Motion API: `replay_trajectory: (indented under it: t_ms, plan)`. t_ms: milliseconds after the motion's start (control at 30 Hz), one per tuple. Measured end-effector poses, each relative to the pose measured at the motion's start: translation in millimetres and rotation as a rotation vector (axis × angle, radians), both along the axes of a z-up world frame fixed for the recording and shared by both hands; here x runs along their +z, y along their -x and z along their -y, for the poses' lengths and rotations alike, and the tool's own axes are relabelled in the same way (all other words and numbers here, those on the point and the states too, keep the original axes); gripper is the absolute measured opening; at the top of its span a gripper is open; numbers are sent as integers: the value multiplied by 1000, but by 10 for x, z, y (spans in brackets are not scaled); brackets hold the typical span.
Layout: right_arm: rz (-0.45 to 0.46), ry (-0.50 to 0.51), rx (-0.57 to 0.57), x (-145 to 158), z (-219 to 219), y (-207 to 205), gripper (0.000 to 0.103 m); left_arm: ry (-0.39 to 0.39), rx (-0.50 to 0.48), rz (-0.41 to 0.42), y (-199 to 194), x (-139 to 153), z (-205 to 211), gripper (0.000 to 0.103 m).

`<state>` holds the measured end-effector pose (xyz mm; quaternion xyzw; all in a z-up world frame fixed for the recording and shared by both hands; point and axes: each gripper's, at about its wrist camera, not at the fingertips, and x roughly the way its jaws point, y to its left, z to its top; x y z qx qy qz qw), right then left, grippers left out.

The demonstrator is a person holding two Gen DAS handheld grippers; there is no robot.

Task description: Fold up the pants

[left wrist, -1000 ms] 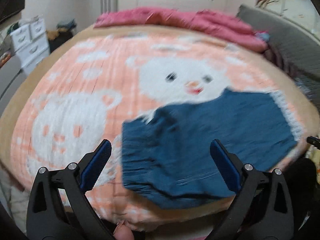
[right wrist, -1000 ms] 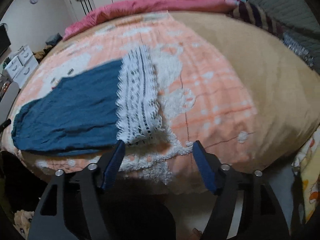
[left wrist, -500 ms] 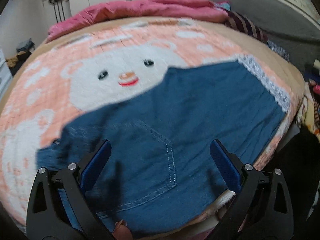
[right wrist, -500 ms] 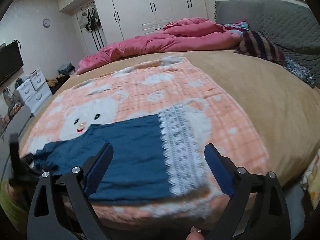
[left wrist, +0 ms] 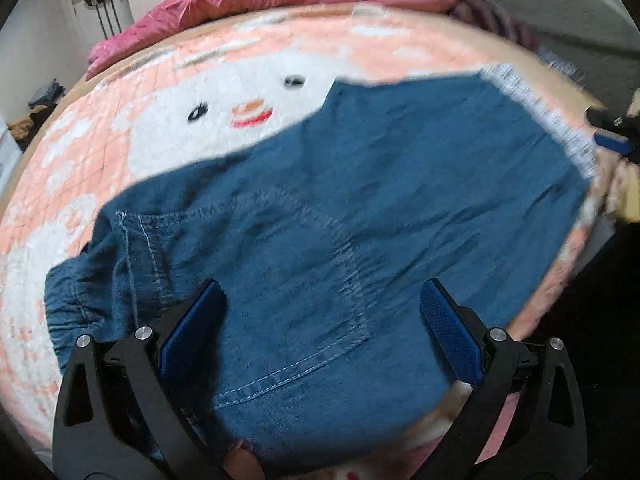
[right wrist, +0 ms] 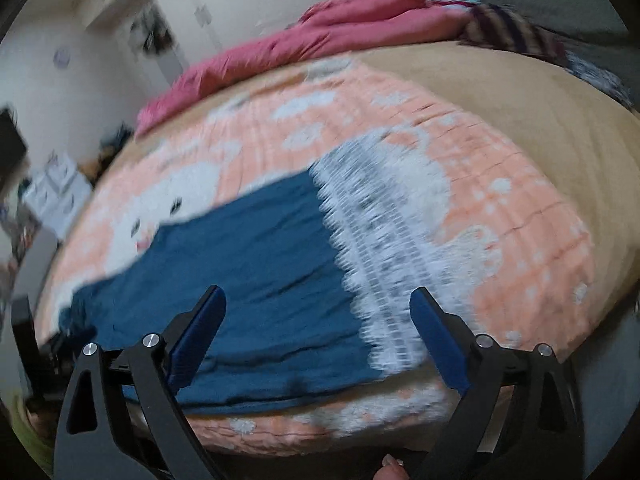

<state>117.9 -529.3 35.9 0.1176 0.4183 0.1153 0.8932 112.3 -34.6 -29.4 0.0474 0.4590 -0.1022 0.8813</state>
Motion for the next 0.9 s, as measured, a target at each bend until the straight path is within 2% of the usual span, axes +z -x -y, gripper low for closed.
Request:
replay_trajectory:
  t_ms: [67,267,367,500,600,633,733,900]
  plan:
    - [16,-34,-18,89,151,58,95,67,-14,38,47,144,-38,93]
    - [63,10,-35,257,420,224,96,143,-88,68,-71,465,168,93]
    - [65,-63,-79,302,573,163,96,120,-147,82,-265,622,464,93]
    - [86,-136,-120,362,636,130,98,72,-285,145,-613,853,1019,93]
    - [56,-158,-158,224,616,106,98,8,-353,197,-885,907,1423,93]
    - [27,-163,-166,133,598,88,98,-7,-389,190,-999,889,1573,93]
    - [-16,-131,-189,-96,525,86,98,42,-437,148,-1291,794,1813,93]
    - [-94,-168,-181,-385,571,7,98,36,-493,95,-1716,569,2085,93]
